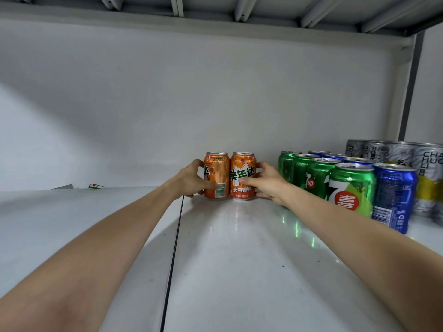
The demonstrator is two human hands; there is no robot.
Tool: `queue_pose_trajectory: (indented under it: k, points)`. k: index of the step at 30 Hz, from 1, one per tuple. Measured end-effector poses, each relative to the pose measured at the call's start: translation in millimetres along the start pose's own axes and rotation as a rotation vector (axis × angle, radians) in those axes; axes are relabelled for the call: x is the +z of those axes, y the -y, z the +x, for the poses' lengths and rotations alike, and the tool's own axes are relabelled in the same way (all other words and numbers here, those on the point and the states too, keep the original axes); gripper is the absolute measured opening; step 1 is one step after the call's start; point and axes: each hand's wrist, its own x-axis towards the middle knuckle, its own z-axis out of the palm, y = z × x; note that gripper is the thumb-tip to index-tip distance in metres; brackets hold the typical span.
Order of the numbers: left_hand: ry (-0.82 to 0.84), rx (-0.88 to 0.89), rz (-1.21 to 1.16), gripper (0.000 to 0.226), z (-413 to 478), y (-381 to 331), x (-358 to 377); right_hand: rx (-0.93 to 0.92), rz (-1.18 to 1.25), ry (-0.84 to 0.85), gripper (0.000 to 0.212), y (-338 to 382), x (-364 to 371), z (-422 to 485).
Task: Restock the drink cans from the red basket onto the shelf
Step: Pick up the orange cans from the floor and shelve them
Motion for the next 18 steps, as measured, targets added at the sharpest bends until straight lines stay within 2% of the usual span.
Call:
queue_pose_trajectory:
  k: [5,10,14,18]
  points:
    - [-0.173,0.069,0.365,0.081,-8.0,0.2,1.8,-0.083,-0.232,-0.065,0.074,5.2,2.5,-8.8]
    - [-0.306,0.107,0.651,0.071,-27.1,-7.0,4.2,-0.159,-0.442,-0.13,0.068,16.0,-1.8,-28.5]
    - [-0.356,0.168,0.846,0.068,-46.3,-11.1,1.4,-0.251,-0.686,-0.13,0.068,20.1,-5.1,-52.2]
    - [-0.375,0.256,1.01,0.071,-70.7,-16.1,-4.9,-0.348,-0.962,-0.168,0.078,19.1,-9.1,-81.4]
